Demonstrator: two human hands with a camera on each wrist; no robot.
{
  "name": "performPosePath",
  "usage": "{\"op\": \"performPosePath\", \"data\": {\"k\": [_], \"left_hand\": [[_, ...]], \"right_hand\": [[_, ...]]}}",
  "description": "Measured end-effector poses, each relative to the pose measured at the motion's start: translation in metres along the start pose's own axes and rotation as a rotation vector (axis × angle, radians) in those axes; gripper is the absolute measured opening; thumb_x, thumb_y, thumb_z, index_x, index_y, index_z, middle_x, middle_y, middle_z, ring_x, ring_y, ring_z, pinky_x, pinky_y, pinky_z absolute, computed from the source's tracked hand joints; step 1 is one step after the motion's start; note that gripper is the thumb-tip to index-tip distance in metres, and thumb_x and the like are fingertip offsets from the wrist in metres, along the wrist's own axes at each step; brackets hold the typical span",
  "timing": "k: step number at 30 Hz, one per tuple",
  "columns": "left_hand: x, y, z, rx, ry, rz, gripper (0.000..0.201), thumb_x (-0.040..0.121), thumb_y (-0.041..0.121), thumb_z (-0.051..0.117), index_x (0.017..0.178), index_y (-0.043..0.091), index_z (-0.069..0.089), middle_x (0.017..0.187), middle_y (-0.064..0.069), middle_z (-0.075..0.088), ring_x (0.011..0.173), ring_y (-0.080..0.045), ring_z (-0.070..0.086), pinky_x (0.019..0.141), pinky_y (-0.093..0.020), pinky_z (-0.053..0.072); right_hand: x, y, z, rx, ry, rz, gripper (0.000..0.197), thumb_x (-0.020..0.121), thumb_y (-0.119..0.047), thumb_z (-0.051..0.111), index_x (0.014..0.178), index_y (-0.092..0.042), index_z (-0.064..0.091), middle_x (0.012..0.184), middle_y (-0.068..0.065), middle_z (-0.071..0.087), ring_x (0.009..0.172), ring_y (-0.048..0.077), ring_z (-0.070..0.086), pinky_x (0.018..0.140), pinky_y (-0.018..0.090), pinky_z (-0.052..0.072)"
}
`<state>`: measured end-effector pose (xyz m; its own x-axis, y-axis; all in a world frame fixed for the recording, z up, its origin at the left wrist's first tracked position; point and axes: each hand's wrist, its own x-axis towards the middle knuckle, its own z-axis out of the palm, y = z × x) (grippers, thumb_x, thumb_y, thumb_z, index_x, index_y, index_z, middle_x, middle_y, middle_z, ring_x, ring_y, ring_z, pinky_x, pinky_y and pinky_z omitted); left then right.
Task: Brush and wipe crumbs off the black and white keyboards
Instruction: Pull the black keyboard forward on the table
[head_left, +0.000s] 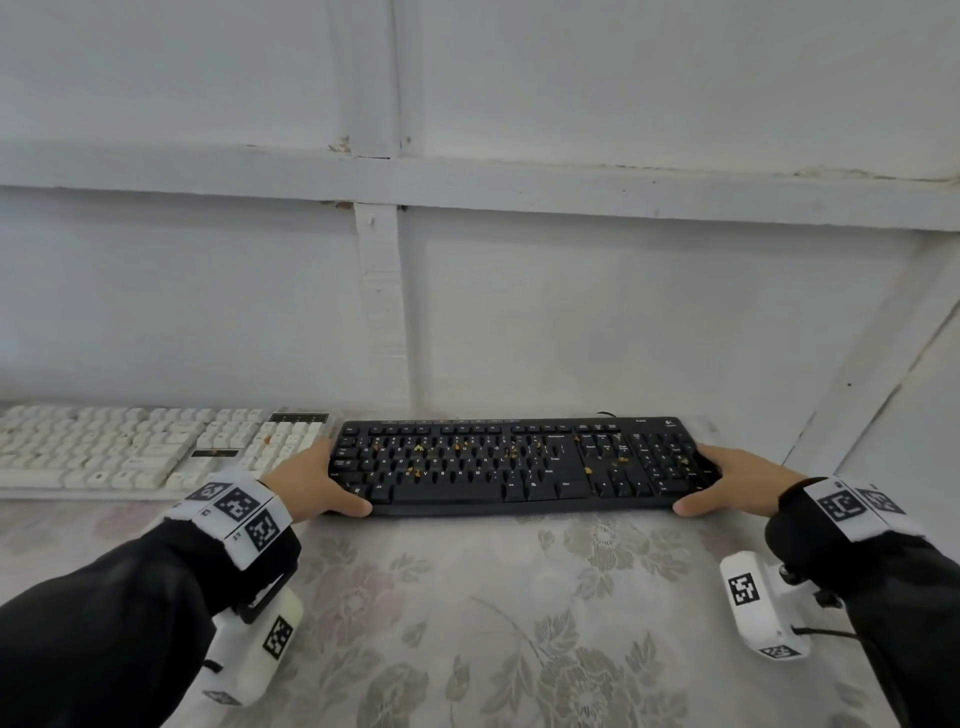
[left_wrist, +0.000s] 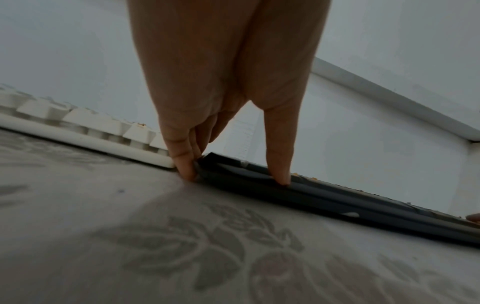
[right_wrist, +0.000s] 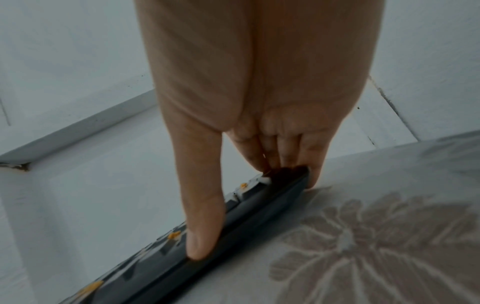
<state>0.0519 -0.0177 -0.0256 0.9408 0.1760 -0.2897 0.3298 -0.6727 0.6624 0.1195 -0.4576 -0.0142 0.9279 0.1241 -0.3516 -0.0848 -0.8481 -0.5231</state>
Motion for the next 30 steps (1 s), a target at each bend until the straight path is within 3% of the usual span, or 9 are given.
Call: {"op": "performPosePath", "data": {"k": [3, 5, 7, 10, 16, 19, 21, 25, 30], "left_hand": [[-0.012, 0.005, 0.001, 0.011, -0.013, -0.013, 0.053, 0.070, 0.010, 0.080, 0.109, 0.017, 0.045, 0.096, 0.004, 0.057, 0.095, -0.017, 0.052, 0.087, -0.026, 0.039], [-0.020, 0.006, 0.000, -0.010, -0.035, -0.017, 0.059, 0.070, 0.009, 0.079, 0.118, 0.013, 0.046, 0.096, 0.006, 0.057, 0.096, -0.017, 0.051, 0.087, -0.026, 0.039], [-0.029, 0.005, 0.000, -0.035, -0.050, -0.036, 0.074, 0.070, 0.007, 0.079, 0.133, 0.006, 0.039, 0.119, -0.006, 0.055, 0.104, -0.019, 0.049, 0.091, -0.026, 0.037], [-0.042, -0.003, 0.001, -0.080, -0.048, -0.036, 0.078, 0.069, 0.001, 0.078, 0.135, 0.005, 0.037, 0.132, -0.010, 0.049, 0.106, -0.017, 0.046, 0.089, -0.024, 0.034], [-0.070, -0.020, 0.003, -0.131, -0.064, -0.004, 0.062, 0.066, 0.000, 0.080, 0.111, 0.018, 0.041, 0.099, 0.012, 0.053, 0.097, -0.016, 0.055, 0.083, -0.024, 0.044], [-0.083, -0.029, 0.002, -0.130, -0.092, 0.009, 0.064, 0.062, -0.001, 0.081, 0.116, 0.011, 0.050, 0.110, -0.001, 0.061, 0.097, -0.020, 0.062, 0.087, -0.031, 0.050], [-0.092, -0.034, 0.000, -0.144, -0.113, 0.006, 0.066, 0.058, 0.000, 0.082, 0.116, 0.010, 0.053, 0.108, -0.006, 0.064, 0.092, -0.021, 0.064, 0.078, -0.029, 0.053], [-0.107, -0.048, -0.004, -0.156, -0.129, 0.007, 0.057, 0.061, -0.002, 0.080, 0.111, 0.011, 0.056, 0.102, -0.004, 0.067, 0.086, -0.016, 0.065, 0.065, -0.018, 0.050], [-0.122, -0.072, -0.017, -0.157, -0.162, 0.009, 0.062, 0.055, 0.002, 0.080, 0.111, 0.013, 0.057, 0.102, -0.004, 0.068, 0.093, -0.019, 0.065, 0.076, -0.026, 0.052]], "right_hand": [[-0.007, 0.002, 0.001, 0.036, 0.014, -0.018, 0.128, 0.001, -0.075, 0.075, 0.116, -0.022, 0.056, 0.108, -0.004, 0.067, 0.097, 0.010, 0.062, 0.080, 0.021, 0.045], [-0.015, 0.000, 0.003, 0.033, 0.014, -0.007, 0.102, 0.024, -0.063, 0.087, 0.112, -0.020, 0.059, 0.107, -0.002, 0.068, 0.095, 0.011, 0.062, 0.075, 0.019, 0.044], [-0.023, 0.001, 0.005, 0.056, 0.030, 0.021, 0.073, 0.049, -0.039, 0.091, 0.112, -0.017, 0.061, 0.109, 0.002, 0.069, 0.097, 0.016, 0.064, 0.080, 0.024, 0.047], [-0.029, 0.010, 0.009, 0.038, 0.040, 0.049, 0.078, 0.040, -0.041, 0.093, 0.108, -0.018, 0.062, 0.105, 0.000, 0.069, 0.096, 0.017, 0.065, 0.088, 0.031, 0.050], [-0.055, 0.015, 0.019, 0.069, -0.008, 0.062, 0.062, 0.051, -0.022, 0.091, 0.105, -0.011, 0.064, 0.097, 0.004, 0.071, 0.090, 0.020, 0.067, 0.073, 0.025, 0.050], [-0.075, 0.012, 0.026, 0.096, -0.014, 0.049, 0.052, 0.063, -0.012, 0.086, 0.109, -0.012, 0.062, 0.098, 0.001, 0.071, 0.090, 0.016, 0.067, 0.068, 0.018, 0.046], [-0.089, 0.010, 0.029, 0.125, -0.030, 0.034, 0.059, 0.059, -0.016, 0.089, 0.111, -0.015, 0.062, 0.099, -0.001, 0.071, 0.090, 0.013, 0.067, 0.065, 0.015, 0.045], [-0.109, 0.011, 0.039, 0.116, -0.037, -0.002, 0.108, 0.007, -0.058, 0.087, 0.105, -0.021, 0.063, 0.098, -0.004, 0.073, 0.090, 0.013, 0.068, 0.073, 0.020, 0.049], [-0.133, -0.002, 0.060, 0.102, -0.020, 0.018, 0.115, 0.006, -0.062, 0.086, 0.109, -0.018, 0.062, 0.101, -0.003, 0.072, 0.093, 0.014, 0.067, 0.086, 0.029, 0.050]]}}
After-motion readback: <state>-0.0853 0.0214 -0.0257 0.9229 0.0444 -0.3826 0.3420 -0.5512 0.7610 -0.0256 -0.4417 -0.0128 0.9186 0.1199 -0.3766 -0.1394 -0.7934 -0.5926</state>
